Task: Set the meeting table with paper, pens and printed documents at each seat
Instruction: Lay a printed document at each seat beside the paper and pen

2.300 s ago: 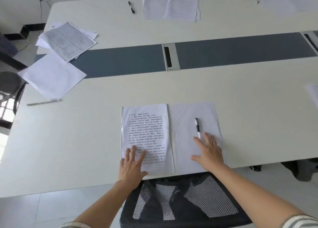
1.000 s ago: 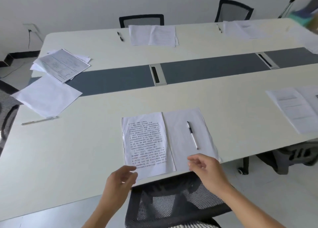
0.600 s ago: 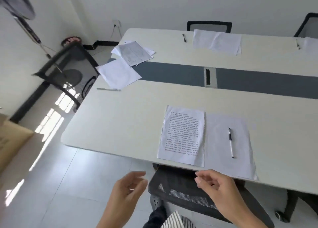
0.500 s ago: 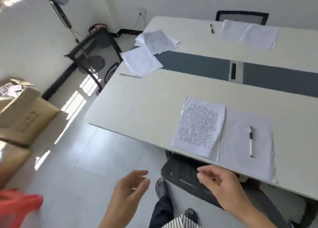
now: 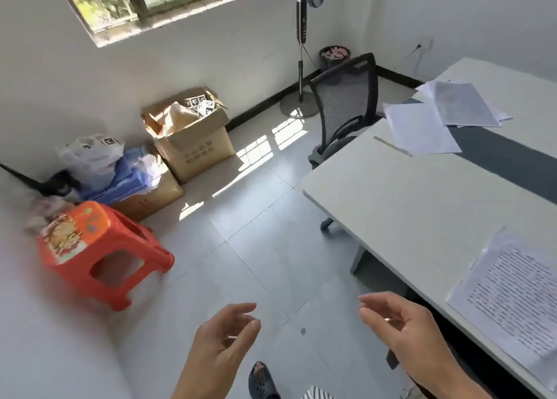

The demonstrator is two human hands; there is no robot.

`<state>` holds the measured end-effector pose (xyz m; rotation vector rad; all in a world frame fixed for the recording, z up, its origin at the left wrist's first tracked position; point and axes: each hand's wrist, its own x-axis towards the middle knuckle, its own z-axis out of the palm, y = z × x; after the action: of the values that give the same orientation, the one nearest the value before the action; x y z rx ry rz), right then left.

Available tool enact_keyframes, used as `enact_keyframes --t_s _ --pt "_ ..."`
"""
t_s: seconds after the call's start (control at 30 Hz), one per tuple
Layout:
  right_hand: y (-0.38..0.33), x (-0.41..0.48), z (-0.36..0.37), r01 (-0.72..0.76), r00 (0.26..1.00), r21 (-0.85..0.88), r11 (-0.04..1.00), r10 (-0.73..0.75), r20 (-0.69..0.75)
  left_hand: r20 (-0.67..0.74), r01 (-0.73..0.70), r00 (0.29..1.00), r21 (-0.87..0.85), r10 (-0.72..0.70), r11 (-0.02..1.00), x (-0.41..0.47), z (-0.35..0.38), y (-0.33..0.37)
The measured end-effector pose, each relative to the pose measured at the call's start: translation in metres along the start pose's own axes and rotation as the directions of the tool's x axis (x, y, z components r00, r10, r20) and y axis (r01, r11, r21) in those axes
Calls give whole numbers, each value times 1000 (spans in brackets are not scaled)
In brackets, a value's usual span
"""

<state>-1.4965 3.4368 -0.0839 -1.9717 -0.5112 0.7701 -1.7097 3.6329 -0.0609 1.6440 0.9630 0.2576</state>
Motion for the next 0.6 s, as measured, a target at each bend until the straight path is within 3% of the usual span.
enact_keyframes --t_s 0.3,0.6 --pt "-106 84 129 117 992 32 993 -119 53 -181 29 983 -42 -36 999 80 -168 -25" --pt "-126 200 153 35 999 15 999 -34 -21 -71 82 994 -76 -88 994 223 -188 -12"
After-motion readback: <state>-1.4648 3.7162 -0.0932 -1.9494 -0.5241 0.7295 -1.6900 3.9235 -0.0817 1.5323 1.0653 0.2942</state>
